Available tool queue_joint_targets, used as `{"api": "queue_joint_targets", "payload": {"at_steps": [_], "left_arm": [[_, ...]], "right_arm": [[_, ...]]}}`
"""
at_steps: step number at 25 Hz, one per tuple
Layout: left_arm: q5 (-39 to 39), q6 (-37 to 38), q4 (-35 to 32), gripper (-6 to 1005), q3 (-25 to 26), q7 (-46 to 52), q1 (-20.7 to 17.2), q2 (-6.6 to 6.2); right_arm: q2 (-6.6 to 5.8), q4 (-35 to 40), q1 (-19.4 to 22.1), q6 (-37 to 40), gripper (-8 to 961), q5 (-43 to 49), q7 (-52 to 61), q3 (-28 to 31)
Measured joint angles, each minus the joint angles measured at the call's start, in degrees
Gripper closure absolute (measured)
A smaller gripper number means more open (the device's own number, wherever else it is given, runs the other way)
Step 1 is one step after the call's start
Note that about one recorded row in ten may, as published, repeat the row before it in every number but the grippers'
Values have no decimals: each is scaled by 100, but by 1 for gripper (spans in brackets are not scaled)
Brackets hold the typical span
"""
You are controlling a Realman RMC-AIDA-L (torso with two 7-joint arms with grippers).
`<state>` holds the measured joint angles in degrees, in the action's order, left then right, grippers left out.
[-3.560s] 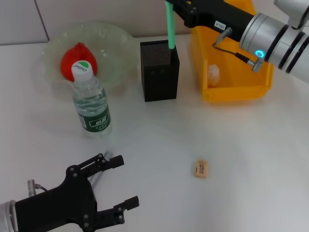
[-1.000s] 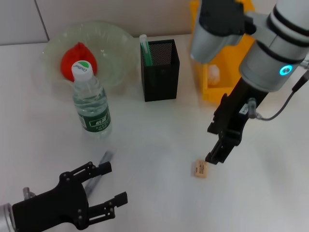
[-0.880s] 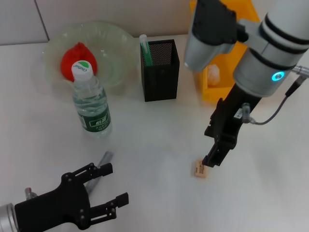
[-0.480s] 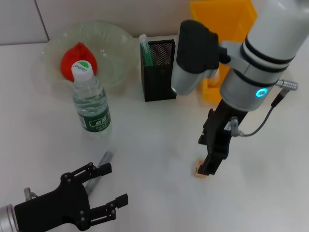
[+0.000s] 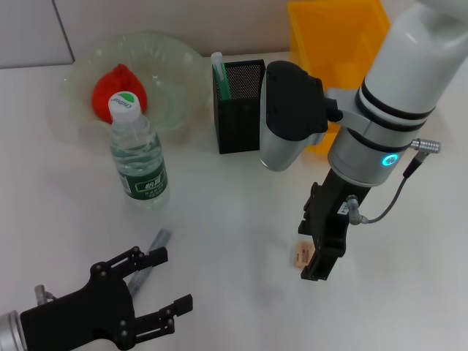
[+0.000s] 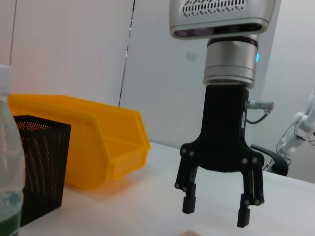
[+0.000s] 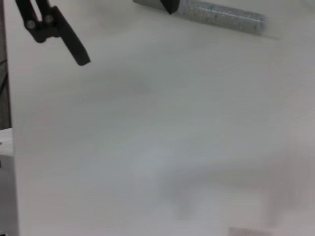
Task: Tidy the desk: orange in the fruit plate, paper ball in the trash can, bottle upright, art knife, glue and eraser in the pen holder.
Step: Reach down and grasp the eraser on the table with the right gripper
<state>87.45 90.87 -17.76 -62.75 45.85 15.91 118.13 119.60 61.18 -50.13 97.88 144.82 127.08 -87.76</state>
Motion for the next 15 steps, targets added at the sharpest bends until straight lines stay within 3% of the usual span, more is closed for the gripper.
{"api": "queue_joint_targets", "payload": {"at_steps": [15], "left_arm": [[0, 54, 1, 183, 0, -68, -8, 0]], "right_arm": [[5, -55, 34, -676, 225, 61, 705, -852]]}}
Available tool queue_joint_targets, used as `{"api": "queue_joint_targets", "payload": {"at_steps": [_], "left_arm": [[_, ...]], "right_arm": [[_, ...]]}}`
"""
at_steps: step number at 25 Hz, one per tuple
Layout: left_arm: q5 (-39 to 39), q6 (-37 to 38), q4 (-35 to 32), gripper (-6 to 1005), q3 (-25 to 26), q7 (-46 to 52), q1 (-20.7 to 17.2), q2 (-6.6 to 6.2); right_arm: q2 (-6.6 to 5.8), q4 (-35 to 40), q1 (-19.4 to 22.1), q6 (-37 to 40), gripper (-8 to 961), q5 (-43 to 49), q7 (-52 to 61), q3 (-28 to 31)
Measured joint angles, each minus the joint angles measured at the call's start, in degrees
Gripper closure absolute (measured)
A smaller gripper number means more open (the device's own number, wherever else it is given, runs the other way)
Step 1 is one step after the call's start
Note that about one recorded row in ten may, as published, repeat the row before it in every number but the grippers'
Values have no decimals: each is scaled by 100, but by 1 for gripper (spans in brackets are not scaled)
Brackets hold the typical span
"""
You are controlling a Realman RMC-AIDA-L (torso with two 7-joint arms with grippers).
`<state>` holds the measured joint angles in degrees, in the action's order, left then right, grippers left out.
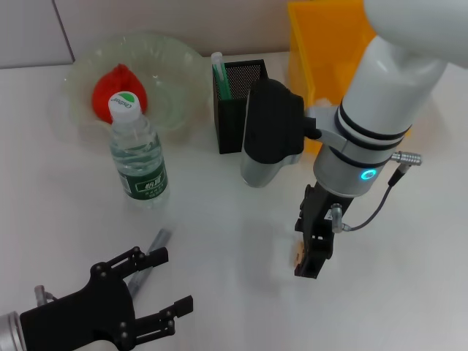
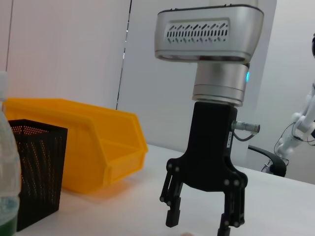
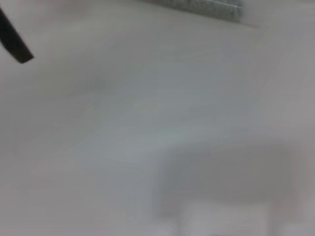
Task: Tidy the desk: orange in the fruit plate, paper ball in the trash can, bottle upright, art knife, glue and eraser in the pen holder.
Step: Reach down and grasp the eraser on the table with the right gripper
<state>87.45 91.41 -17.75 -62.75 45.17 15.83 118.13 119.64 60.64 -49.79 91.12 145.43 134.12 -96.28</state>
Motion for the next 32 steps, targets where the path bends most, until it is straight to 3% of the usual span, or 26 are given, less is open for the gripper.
{"api": "queue_joint_targets", "payload": {"at_steps": [18, 32], "left_arm": [[1, 5, 0, 183, -15, -3, -1, 9], [1, 9, 0, 184, -32, -8, 0, 18]], "right_arm": [[1, 108, 65, -320, 238, 132, 661, -730], [6, 65, 63, -458, 357, 113, 684, -866]]}}
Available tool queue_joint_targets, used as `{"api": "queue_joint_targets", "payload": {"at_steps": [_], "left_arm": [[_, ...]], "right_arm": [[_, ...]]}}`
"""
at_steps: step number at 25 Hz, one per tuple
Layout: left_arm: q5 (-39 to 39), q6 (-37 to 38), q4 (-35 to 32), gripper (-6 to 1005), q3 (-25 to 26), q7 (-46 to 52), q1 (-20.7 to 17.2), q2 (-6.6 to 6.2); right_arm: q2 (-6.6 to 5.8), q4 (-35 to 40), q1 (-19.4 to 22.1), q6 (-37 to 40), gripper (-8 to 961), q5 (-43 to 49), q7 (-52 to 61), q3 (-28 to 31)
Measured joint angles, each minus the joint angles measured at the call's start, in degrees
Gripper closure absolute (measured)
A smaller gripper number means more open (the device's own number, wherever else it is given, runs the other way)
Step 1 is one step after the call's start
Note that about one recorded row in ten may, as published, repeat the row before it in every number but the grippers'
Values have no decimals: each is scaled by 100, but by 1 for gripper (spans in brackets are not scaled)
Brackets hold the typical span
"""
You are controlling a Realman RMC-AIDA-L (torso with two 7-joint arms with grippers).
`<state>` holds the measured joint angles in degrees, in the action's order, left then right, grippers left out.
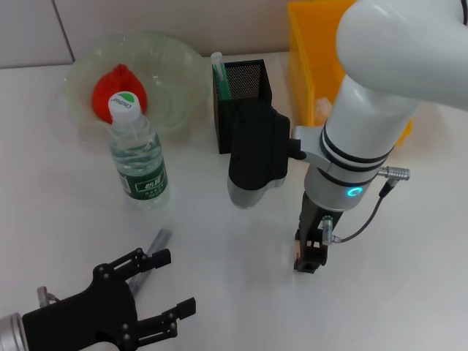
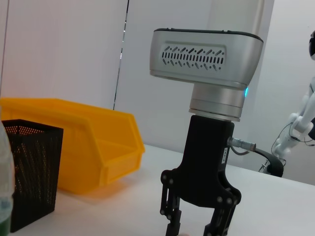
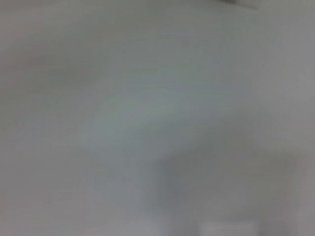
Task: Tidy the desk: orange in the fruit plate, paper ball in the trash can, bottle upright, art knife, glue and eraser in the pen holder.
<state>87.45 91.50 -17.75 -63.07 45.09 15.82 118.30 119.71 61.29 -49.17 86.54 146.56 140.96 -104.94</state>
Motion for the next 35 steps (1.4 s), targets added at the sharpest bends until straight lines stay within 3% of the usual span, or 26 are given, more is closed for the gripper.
{"api": "queue_joint_targets", "payload": {"at_steps": [5, 14, 18, 21, 25, 29, 35], "left_arm": [[0, 0, 0, 184, -5, 0, 5, 0], [0, 6, -5, 184, -14, 0, 8, 0], [-1, 43, -9, 184, -12, -66, 9, 2], [-6, 102, -9, 184, -12, -86, 15, 7], [-7, 129, -9, 184, -12, -86, 30, 8], [-6, 141, -9, 184, -10, -86, 47, 9], [-3, 212, -9, 183, -12, -85, 44, 9]], "right_arm": [[0, -8, -1, -8, 544, -16, 1, 0], [-4, 127, -1, 113, 551, -41, 1, 319], [-40, 614, -70, 384, 552, -14, -37, 1262], [-60, 1246, -268, 541, 553, 263, -54, 2435], [-63, 1419, -470, 337, 545, 515, -50, 3047], [-64, 1359, -686, -42, 537, 720, -40, 3319], [-39, 868, -684, -905, 525, 874, -78, 3199]]}}
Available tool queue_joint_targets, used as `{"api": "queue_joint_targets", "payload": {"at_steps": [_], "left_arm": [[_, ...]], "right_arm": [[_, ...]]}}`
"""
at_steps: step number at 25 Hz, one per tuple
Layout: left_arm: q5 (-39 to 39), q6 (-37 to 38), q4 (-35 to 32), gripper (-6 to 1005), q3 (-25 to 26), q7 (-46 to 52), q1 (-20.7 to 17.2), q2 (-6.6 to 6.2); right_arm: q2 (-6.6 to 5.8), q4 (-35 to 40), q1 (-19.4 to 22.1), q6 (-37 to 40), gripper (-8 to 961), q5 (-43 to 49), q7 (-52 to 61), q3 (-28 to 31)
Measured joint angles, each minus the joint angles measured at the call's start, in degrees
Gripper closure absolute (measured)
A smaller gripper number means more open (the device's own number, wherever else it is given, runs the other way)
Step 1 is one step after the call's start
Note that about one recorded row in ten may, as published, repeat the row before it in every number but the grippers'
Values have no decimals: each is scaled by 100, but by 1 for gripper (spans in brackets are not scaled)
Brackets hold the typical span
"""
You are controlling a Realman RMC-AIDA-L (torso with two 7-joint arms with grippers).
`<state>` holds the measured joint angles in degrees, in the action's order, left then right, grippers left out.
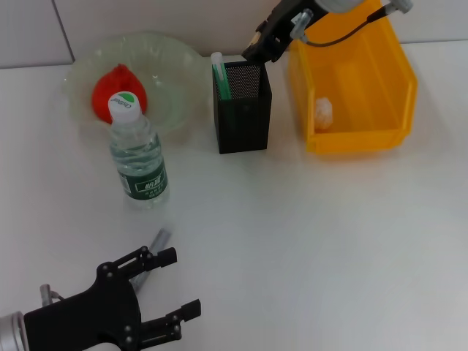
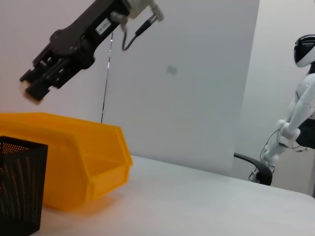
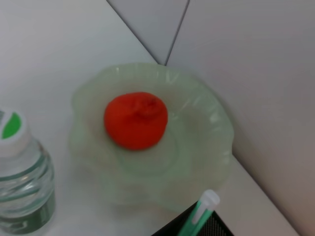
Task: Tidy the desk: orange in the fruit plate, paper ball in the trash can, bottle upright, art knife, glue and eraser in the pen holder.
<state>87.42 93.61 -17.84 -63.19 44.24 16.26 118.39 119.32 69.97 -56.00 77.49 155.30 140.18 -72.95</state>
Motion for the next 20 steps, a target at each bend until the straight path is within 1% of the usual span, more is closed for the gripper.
{"api": "queue_joint_targets", "payload": {"at_steps": [1, 11, 15, 20], "left_arm": [[0, 16, 0, 183, 0, 0, -4, 0], [4, 71, 0, 183, 27, 4, -36, -8], [3, 84, 0, 183, 31, 6, -36, -10], [-8, 107, 0, 183, 44, 6, -41, -18]], "right_arm": [[8, -122, 31, -190, 523, -11, -11, -70], [24, -721, 43, -696, 502, -33, 4, -356], [26, -710, 86, -710, 494, -36, 42, -440], [26, -402, 274, -690, 484, -235, 108, -427]]}}
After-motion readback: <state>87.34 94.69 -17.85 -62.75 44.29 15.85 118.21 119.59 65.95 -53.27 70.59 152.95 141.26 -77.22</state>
